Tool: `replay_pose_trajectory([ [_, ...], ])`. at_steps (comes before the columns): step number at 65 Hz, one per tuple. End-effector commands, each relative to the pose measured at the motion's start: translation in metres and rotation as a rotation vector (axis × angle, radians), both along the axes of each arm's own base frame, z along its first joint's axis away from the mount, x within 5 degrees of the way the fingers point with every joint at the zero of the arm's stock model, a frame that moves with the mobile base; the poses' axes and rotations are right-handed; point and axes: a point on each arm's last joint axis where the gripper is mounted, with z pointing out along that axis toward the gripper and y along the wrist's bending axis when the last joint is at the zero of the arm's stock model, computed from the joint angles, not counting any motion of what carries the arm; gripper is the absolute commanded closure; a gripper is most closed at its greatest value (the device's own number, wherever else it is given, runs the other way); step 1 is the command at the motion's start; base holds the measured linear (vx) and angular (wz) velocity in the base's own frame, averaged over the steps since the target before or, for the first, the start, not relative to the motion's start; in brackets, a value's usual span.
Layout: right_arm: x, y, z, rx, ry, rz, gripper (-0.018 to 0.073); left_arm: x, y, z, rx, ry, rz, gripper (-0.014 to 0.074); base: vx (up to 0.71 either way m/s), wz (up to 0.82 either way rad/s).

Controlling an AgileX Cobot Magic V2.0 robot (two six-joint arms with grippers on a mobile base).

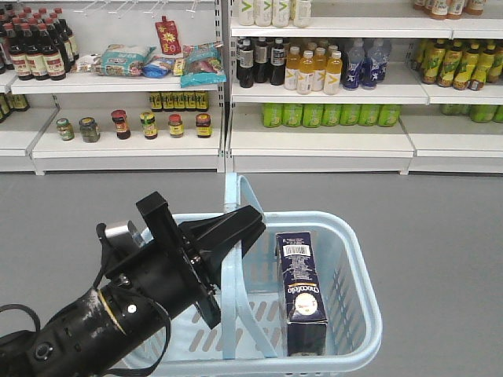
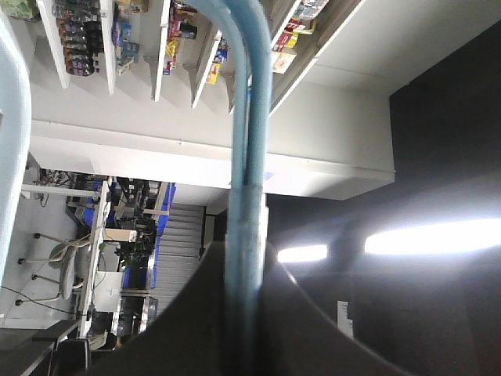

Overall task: Left arm holds basket, right arm returns cookies
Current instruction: 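Approach the shelf of yellow bottled drinks with the basket held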

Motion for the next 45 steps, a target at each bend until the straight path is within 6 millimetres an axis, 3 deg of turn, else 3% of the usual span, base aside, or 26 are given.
replay_pose_trajectory([
  [1, 0.0004, -0.0002, 0.0014, -0.013, -0.064, -0.003, 0.0566, -0.0072, 0.0054, 0.0401, -0.249, -0.209, -0.011, 0.0599, 0.54, 0.00],
  [45, 0.0004, -0.0002, 0.0014, -0.013, -0.064, -0.003, 0.0566, -0.0065, 0.0055, 0.0395, -0.248, -0.205, -0.006, 0.0599, 0.52, -0.03],
])
